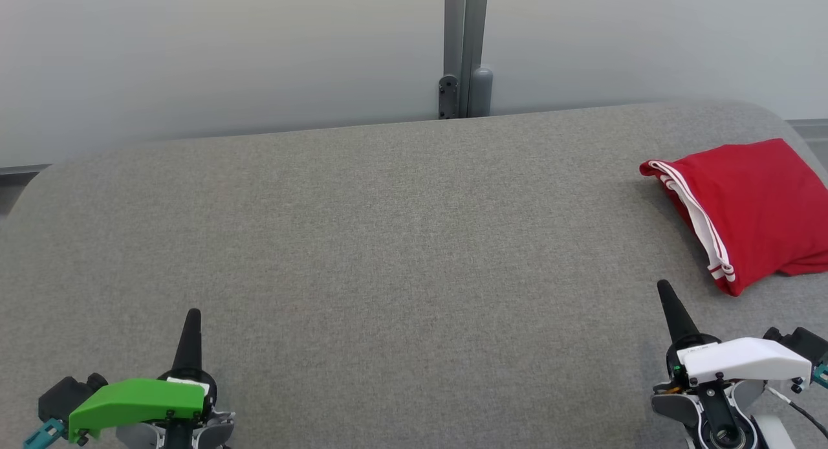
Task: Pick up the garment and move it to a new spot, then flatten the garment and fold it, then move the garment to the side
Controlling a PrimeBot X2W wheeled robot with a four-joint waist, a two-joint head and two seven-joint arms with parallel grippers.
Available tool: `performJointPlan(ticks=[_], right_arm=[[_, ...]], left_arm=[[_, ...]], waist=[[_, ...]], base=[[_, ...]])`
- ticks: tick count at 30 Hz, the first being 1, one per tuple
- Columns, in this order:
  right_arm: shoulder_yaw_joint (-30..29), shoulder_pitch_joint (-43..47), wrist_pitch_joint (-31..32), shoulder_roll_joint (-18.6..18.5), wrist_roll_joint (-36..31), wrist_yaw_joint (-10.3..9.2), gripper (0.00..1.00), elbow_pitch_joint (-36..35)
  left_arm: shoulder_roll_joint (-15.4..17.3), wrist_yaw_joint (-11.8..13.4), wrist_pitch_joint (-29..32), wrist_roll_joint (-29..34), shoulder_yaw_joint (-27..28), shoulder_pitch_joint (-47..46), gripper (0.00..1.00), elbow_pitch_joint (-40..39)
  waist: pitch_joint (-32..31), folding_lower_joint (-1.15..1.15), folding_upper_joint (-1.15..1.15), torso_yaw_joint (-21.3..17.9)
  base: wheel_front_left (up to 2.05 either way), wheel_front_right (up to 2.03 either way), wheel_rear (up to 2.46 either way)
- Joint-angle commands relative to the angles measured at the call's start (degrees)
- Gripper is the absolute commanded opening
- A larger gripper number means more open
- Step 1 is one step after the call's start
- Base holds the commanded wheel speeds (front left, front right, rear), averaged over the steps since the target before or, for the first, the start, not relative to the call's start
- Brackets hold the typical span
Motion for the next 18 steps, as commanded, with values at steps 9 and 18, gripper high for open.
performJointPlan(ticks=[9, 18], right_arm=[[-0.8, -1.3, 1.5, -0.4, 5.5, 0.03, 0.00, -0.8], [-1.3, -1.6, 2.7, -0.4, 9.6, 0.02, 0.00, -1.0]], left_arm=[[0.0, -1.3, 1.5, -5.3, 1.4, -1.8, 0.00, -0.5], [-0.1, -2.0, 2.5, -9.1, 2.3, -2.3, 0.00, -0.5]], waist=[[0.1, 0.00, 0.00, -0.1], [0.3, 0.00, 0.00, -0.1]], base=[[0.00, 0.00, 0.00], [0.00, 0.00, 0.00]])
